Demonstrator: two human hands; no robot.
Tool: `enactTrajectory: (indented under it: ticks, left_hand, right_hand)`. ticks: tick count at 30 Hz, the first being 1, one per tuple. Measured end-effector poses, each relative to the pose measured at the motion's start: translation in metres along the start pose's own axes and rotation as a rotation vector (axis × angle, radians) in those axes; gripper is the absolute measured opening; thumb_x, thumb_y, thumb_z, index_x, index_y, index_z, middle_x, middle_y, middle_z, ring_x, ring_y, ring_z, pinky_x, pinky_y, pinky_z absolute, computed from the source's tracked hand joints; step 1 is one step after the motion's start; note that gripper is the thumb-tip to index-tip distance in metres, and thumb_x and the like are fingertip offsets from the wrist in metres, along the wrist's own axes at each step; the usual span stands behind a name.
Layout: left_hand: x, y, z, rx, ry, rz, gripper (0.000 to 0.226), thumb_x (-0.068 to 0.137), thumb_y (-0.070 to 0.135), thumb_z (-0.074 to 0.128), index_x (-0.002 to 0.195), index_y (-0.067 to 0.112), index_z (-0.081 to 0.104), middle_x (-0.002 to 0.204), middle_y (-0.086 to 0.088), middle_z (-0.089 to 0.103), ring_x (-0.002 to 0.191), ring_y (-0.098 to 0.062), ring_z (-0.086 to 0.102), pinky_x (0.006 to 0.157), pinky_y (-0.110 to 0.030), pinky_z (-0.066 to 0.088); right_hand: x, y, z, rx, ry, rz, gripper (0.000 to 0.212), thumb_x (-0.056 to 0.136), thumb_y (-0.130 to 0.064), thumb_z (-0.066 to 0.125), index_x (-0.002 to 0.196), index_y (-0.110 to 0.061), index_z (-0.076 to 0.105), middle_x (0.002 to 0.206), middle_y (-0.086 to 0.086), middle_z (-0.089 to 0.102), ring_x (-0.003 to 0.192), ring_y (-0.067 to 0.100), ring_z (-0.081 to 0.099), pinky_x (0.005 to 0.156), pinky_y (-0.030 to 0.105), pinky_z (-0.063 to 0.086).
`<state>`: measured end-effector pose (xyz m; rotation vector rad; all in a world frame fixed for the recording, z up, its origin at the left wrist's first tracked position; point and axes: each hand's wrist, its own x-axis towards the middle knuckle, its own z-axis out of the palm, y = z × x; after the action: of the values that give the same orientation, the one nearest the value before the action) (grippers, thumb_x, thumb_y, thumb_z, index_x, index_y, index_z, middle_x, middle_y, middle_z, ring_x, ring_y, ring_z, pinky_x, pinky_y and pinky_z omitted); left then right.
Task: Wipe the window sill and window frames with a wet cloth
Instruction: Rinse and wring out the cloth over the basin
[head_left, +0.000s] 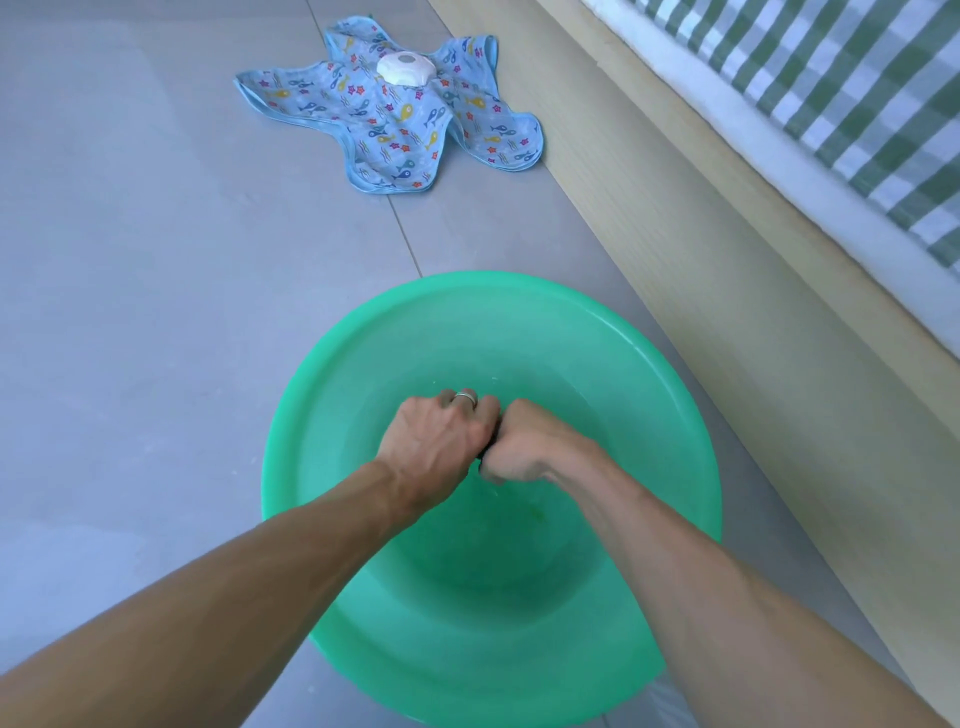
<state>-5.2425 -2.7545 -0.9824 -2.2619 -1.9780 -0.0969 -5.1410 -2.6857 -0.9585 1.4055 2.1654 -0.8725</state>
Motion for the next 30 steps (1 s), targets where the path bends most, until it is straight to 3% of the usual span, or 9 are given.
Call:
enactTrajectory:
  ticks: [4,6,9,11,13,17,21,27,30]
  left_hand:
    - [0.011,0.002,-0.012,-0.108,-0.281,-0.297,0.019,0.082,0.021,0.063,0.100,0.017,0.058,0.093,-0.007,0.066,0.089,-0.029,0.068,0.060,-0.029,0.038]
    - [0.019,-0.011,-0.013,-0.520,-0.464,-0.509,0.014,0.080,0.022,0.068,0.085,0.012,0.059,0.077,-0.010,0.062,0.073,-0.027,0.067,0.057,-0.026,0.042]
    - [0.021,-0.020,-0.017,-1.179,-0.808,-0.481,0.023,0.077,0.007,0.074,0.066,0.008,0.055,0.051,-0.002,0.046,0.040,-0.015,0.037,0.042,-0.020,0.028]
    - [0.019,-0.014,-0.019,-1.210,-0.942,-0.382,0.035,0.077,0.000,0.070,0.054,0.014,0.047,0.047,0.000,0.040,0.040,-0.014,0.028,0.043,-0.020,0.021]
    - [0.021,-0.007,-0.015,-0.944,-0.855,-0.356,0.036,0.074,0.004,0.069,0.049,0.017,0.046,0.051,-0.003,0.046,0.046,-0.020,0.038,0.045,-0.023,0.029]
    - [0.016,0.003,-0.020,-0.372,-0.517,-0.298,0.010,0.079,0.026,0.061,0.078,0.016,0.057,0.082,-0.010,0.066,0.083,-0.033,0.066,0.061,-0.030,0.043]
    - [0.016,0.004,-0.026,-0.088,-0.396,-0.257,0.019,0.084,0.026,0.053,0.095,0.018,0.065,0.098,-0.012,0.068,0.094,-0.034,0.067,0.067,-0.032,0.041]
    - [0.020,0.003,-0.025,0.038,-0.219,-0.188,0.021,0.095,0.026,0.042,0.113,0.018,0.047,0.101,-0.009,0.067,0.090,-0.036,0.066,0.061,-0.034,0.035]
    - [0.016,0.003,-0.022,-0.002,-0.173,-0.156,0.028,0.093,0.031,0.044,0.120,0.021,0.042,0.103,-0.006,0.061,0.089,-0.034,0.065,0.059,-0.035,0.034]
  right_hand:
    - [-0.005,0.012,-0.002,0.080,0.237,-0.026,0.061,0.068,-0.022,0.077,0.124,-0.019,0.053,0.100,0.010,0.066,0.093,0.031,0.065,0.073,0.035,0.053]
    - [-0.013,0.024,0.005,-0.003,0.511,-0.262,0.085,0.072,-0.017,0.075,0.146,-0.021,0.032,0.123,0.013,0.056,0.107,0.035,0.058,0.082,0.041,0.051]
    - [-0.018,0.033,0.022,-0.398,0.731,-0.621,0.089,0.062,-0.013,0.081,0.142,-0.014,0.040,0.132,0.020,0.049,0.099,0.036,0.059,0.079,0.043,0.054]
    - [-0.012,0.034,0.026,-0.450,0.735,-0.658,0.068,0.053,-0.011,0.086,0.115,-0.008,0.058,0.099,0.016,0.061,0.069,0.032,0.063,0.054,0.036,0.051]
    - [-0.016,0.020,0.015,-0.520,0.680,-0.572,0.044,0.051,-0.013,0.089,0.085,-0.010,0.062,0.070,0.009,0.060,0.051,0.030,0.061,0.041,0.029,0.038]
    - [-0.023,0.000,0.000,-0.495,0.404,-0.342,0.024,0.089,-0.015,0.059,0.112,-0.011,0.062,0.110,0.012,0.068,0.103,0.034,0.066,0.075,0.037,0.049]
    - [-0.013,-0.003,-0.009,-0.305,0.183,-0.217,0.005,0.081,-0.007,0.058,0.079,-0.011,0.058,0.082,0.013,0.061,0.084,0.033,0.064,0.064,0.031,0.043]
    - [0.003,0.001,-0.022,-0.194,0.076,-0.158,0.017,0.079,-0.011,0.061,0.067,-0.011,0.050,0.061,0.004,0.049,0.070,0.029,0.055,0.052,0.027,0.038]
    - [0.000,0.006,-0.022,-0.101,0.143,-0.172,0.031,0.075,-0.014,0.070,0.100,-0.012,0.051,0.078,0.006,0.058,0.081,0.032,0.061,0.055,0.030,0.042]
